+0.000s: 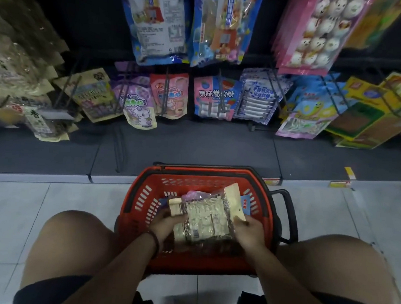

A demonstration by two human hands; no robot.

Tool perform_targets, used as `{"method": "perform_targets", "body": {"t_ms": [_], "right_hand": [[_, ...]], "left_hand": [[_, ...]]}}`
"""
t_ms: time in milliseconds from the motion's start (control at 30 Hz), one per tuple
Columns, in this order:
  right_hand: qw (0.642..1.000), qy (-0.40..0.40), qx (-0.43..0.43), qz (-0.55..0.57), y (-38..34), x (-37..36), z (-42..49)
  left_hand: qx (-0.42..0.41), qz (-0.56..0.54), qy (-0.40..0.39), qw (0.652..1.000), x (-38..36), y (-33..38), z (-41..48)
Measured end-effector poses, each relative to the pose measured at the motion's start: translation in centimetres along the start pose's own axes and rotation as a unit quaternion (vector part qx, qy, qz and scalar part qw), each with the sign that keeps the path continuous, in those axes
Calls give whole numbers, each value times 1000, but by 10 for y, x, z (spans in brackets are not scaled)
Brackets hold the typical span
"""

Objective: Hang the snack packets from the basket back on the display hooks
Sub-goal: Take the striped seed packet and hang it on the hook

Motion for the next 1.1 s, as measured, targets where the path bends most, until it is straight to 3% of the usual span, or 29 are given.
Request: {"method": "perform_targets", "body": {"t_ms": [133, 300, 467, 633, 700, 767, 800, 867, 933, 1000, 1100], "right_hand": [[981, -24, -5, 193, -29, 12, -18], [909, -125, 24, 397, -54, 20, -51], [903, -257, 27, 344, -58, -3, -94], [898, -259, 64, 349, -62, 5, -113], [906, -239, 69, 343, -61, 8, -117], [916, -206, 78, 336, -61, 10, -123], [920, -191, 86, 331, -61, 10, -128], [929, -166, 122, 309, -61, 10, -140], [936, -152, 161, 274, -61, 4, -148], [934, -162, 199, 248, -59, -6, -154], [930, -182, 258, 187, -54, -20, -164]], "left_hand": [[-4, -62, -50, 997, -2, 20, -28], [-78, -159, -83, 981, -3, 42, -66], [-94, -224, -118, 963, -30, 24, -112], [-120, -150, -117, 974, -33, 23, -141], [-145, -147, -79, 975, -28, 26, -145], [-227, -100, 22, 968, -18, 29, -150], [-293, -36, 92, 951, -11, 32, -155], [-414, 146, 182, 880, -7, 37, -164], [-461, 266, 156, 832, -19, 37, -166], [-431, 266, 87, 858, -30, 30, -162], [-393, 153, 5, 907, -34, 17, -154]]}}
Point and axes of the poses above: each hand's wrist, its own z-axis towards the middle knuckle, its own x-axis out of the back of the hand, y = z × x, the point moved 5 cm from there along z, towards the middle knuckle, and after that the axes turned 2 degrees about -x, right-handed, at the moved point
